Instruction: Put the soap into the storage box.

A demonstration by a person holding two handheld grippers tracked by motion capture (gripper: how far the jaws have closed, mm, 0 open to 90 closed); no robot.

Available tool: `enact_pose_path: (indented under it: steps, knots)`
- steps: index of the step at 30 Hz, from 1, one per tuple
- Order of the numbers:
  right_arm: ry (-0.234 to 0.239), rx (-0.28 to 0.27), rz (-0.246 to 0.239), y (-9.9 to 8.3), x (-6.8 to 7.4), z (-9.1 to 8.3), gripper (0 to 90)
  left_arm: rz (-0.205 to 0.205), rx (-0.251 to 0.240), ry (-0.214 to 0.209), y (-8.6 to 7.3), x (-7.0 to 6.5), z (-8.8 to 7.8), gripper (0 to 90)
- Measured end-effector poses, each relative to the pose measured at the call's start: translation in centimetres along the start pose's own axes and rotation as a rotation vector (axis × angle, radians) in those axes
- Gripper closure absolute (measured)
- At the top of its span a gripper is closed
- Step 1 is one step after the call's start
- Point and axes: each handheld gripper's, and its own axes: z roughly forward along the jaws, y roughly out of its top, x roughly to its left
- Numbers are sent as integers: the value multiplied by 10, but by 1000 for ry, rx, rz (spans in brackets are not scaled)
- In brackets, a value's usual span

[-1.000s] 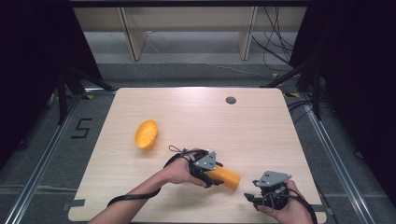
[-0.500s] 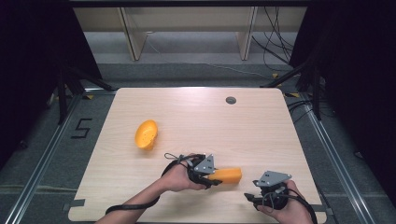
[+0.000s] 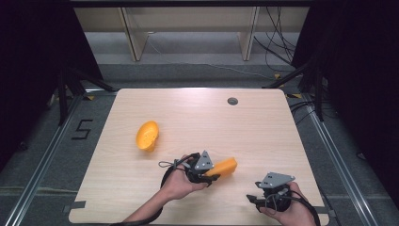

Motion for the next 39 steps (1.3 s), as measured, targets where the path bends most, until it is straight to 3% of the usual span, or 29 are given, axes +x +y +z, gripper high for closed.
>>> enact_pose_path:
  steps: [1, 2, 3, 4, 8, 9, 10, 12, 15, 19, 22, 28, 30, 35, 38, 39]
  knots:
    - [-2, 1, -12, 0, -1, 0, 443, -18, -35, 73, 0, -6, -9, 602]
    - [-3, 0, -10, 0, -1, 0, 443, -18, -35, 73, 0, -6, -9, 602]
    - [-4, -3, -13, 0, -1, -1, 443, -18, -70, 108, -2, -9, -13, 602]
    - [-2, -4, -12, 0, -1, -1, 443, -87, -122, 126, -6, -15, -20, 602]
    - [-5, -6, -9, 0, -1, -1, 443, -124, -179, 158, -10, -22, -29, 602]
    - [-13, -39, -4, -1, 0, 1, 444, -101, -179, 170, -11, -22, -33, 602]
    - [-11, -23, -6, -1, 0, -1, 444, -104, -195, 171, -12, -24, -37, 602]
    - [-15, -23, -4, 0, 0, -3, 446, -153, -231, 178, -16, -26, -44, 601]
    - [-44, -54, 17, 1, 1, -3, 450, -180, -248, 232, -21, -30, -54, 602]
    - [-58, -63, 20, 0, -1, -3, 450, -203, -264, 247, -27, -28, -65, 602]
    - [-55, -66, 39, -1, -1, -3, 450, -224, -268, 270, -30, -25, -71, 602]
    - [-57, -68, 34, -1, -1, -3, 450, -264, -299, 309, -35, -17, -83, 602]
    - [-57, -70, 36, -1, -2, -4, 449, -265, -326, 329, -37, -15, -88, 602]
    - [-68, -77, 21, 0, -3, -4, 449, -282, -342, 380, -41, -9, -99, 602]
    - [-66, -80, 38, -1, -2, -4, 449, -297, -350, 408, -43, -6, -105, 602]
    - [-64, -77, 43, -1, -2, -4, 449, -313, -353, 443, -45, -4, -108, 602]
